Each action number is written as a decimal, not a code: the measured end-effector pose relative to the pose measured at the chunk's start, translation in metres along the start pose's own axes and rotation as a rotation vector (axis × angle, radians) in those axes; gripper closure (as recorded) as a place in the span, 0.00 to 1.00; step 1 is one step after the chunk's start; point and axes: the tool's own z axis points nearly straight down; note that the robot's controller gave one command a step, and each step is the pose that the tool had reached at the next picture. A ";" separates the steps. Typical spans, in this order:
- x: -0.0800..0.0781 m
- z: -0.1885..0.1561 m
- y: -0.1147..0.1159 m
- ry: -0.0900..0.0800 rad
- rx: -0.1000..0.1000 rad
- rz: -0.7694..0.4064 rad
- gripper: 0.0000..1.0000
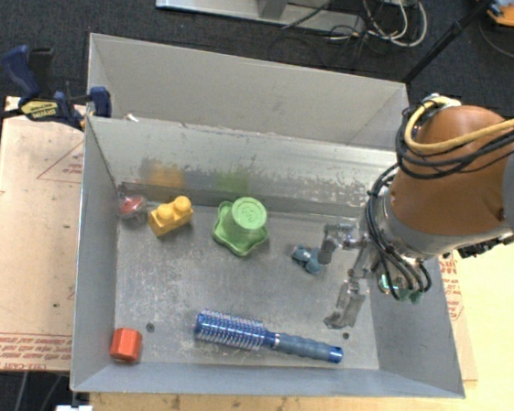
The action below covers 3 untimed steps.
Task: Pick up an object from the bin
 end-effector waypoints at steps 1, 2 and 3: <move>0.029 0.103 0.019 0.001 0.000 -0.180 0.00; 0.020 0.166 0.055 -0.021 -0.001 -0.191 0.00; 0.024 0.165 0.053 -0.008 0.000 -0.189 1.00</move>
Offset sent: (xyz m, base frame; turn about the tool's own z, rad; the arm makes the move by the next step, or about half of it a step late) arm -0.0278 0.0180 -0.0992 -0.1810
